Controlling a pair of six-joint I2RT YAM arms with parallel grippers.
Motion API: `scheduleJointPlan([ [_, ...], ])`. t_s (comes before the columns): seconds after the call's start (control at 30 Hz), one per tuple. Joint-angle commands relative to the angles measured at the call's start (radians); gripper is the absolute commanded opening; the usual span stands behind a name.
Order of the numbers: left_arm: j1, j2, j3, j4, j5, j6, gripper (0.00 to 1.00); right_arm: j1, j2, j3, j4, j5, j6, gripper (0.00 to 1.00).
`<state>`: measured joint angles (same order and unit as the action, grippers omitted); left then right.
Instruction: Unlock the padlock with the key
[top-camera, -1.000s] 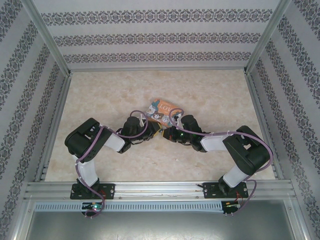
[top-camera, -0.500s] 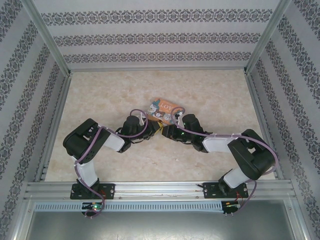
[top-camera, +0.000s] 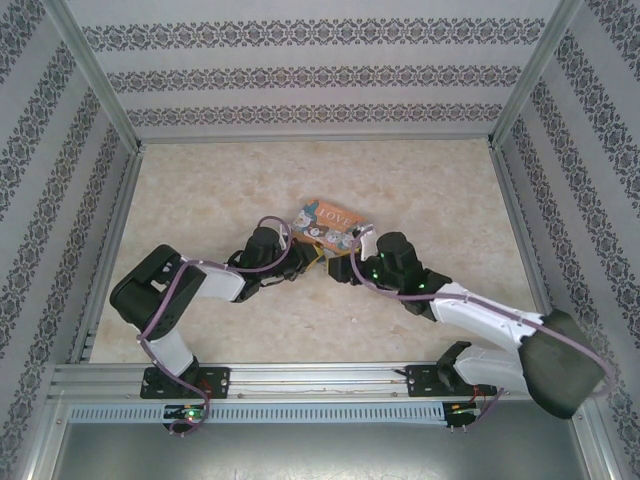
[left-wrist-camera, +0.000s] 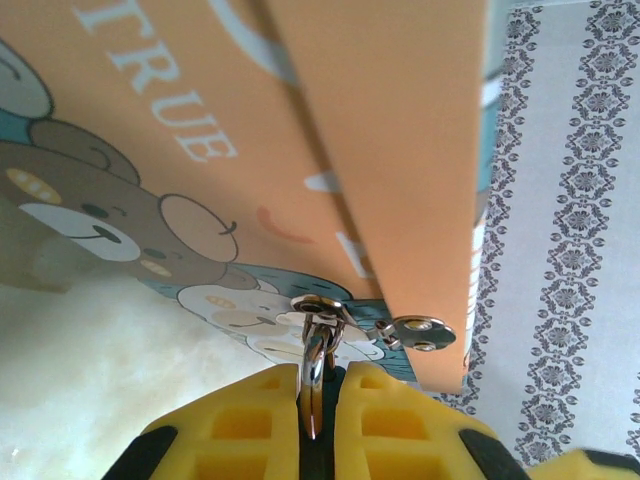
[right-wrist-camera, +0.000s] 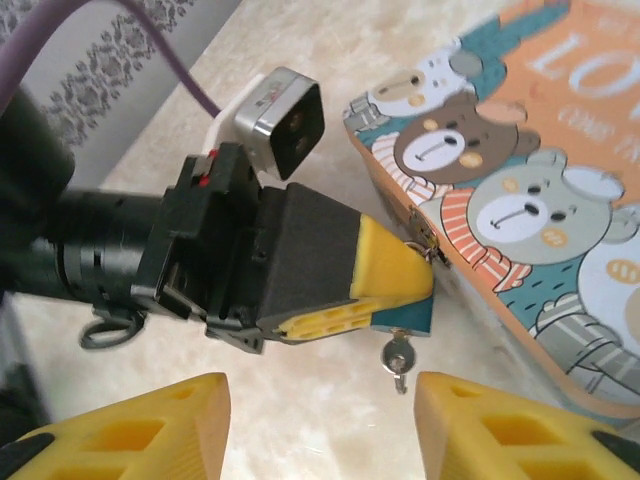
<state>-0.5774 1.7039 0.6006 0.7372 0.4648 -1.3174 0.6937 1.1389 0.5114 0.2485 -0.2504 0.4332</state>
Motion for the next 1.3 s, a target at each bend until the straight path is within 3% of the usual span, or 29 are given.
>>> scheduleJointPlan([
  [0.0, -0.016, -0.052, 0.037, -0.085, -0.009, -0.012, 0.05, 0.057, -0.078, -0.007, -0.091, 0.168, -0.335, 0.54],
  [0.23, -0.016, -0.091, 0.062, -0.180, -0.007, -0.017, 0.05, 0.206, -0.130, -0.062, -0.050, 0.383, -0.738, 0.56],
  [0.57, -0.016, -0.134, 0.058, -0.230, -0.003, -0.013, 0.04, 0.321, 0.016, -0.102, 0.160, 0.600, -1.073, 0.58],
  [0.77, -0.017, -0.137, 0.050, -0.216, 0.003, -0.026, 0.04, 0.327, 0.120, -0.092, 0.253, 0.628, -1.147, 0.51],
  [1.27, -0.017, -0.141, 0.048, -0.207, 0.012, -0.032, 0.04, 0.327, 0.313, -0.062, 0.432, 0.638, -1.157, 0.32],
])
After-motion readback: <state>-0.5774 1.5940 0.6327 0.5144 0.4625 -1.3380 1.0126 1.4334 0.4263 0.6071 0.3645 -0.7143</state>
